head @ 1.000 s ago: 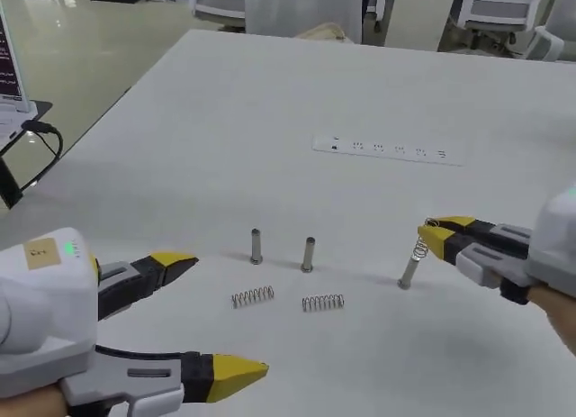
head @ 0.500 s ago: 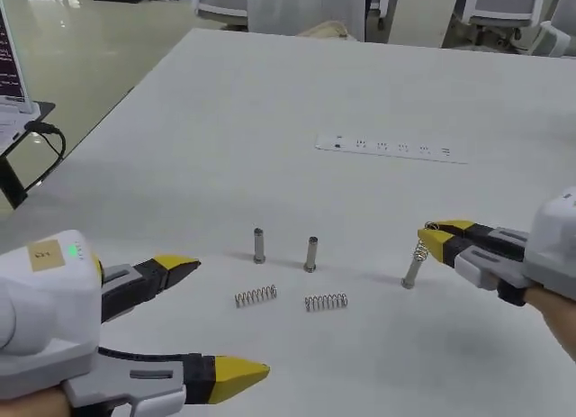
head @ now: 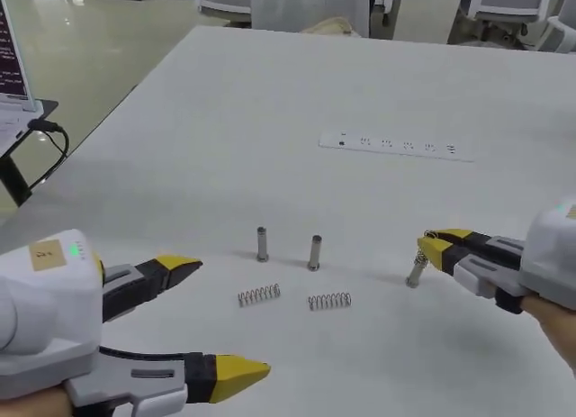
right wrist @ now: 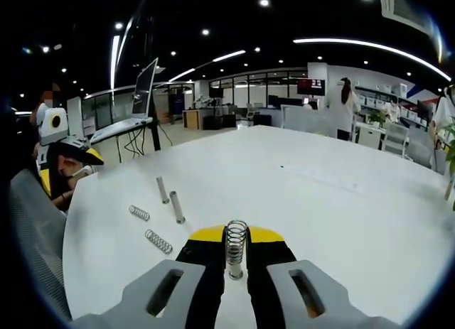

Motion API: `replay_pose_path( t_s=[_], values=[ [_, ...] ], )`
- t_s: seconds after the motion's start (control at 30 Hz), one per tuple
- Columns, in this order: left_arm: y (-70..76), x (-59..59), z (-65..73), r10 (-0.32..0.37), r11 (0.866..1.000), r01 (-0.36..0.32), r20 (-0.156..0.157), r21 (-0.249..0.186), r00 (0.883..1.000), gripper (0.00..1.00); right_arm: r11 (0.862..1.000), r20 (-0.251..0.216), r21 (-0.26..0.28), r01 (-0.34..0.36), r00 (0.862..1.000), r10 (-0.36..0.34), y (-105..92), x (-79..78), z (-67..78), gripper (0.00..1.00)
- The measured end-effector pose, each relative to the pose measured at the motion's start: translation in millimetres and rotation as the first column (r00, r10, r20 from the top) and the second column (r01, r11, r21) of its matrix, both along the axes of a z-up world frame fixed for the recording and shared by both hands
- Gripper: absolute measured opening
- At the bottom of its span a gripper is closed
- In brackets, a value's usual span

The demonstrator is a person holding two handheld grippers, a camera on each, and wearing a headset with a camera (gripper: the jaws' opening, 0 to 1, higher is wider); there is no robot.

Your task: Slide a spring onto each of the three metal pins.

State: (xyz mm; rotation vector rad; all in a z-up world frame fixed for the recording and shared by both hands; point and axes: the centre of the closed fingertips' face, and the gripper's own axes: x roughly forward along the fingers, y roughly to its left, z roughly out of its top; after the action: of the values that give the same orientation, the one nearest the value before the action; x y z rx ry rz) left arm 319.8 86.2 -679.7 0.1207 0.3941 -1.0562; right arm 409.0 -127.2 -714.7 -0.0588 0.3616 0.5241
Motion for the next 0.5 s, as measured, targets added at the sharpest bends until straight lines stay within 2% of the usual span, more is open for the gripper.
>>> replay_pose_path(
  t_s=[0.1, 0.2, 0.5],
  values=[
    [0.1, 0.0, 0.1, 0.001, 1.0, -0.001, -0.001, 0.0, 1.0, 0.78, 1.0, -0.008, 0.022, 0.003, 1.0, -0.003, 1.0, -0.9, -5.7, 0.07],
    [0.4, 0.1, 0.1, 0.003, 1.0, -0.003, -0.003, 0.001, 1.0, 0.78, 1.0, -0.017, 0.023, 0.001, 1.0, -0.001, 2.6, -2.2, -12.0, 0.07],
    [1.4, 0.9, -0.5, 0.008, 1.0, -0.008, -0.003, 0.003, 1.0, 0.77, 1.0, -0.041, -0.02, -0.015, 0.999, 0.014, 4.0, -4.0, -27.5, 0.08]
  ],
)
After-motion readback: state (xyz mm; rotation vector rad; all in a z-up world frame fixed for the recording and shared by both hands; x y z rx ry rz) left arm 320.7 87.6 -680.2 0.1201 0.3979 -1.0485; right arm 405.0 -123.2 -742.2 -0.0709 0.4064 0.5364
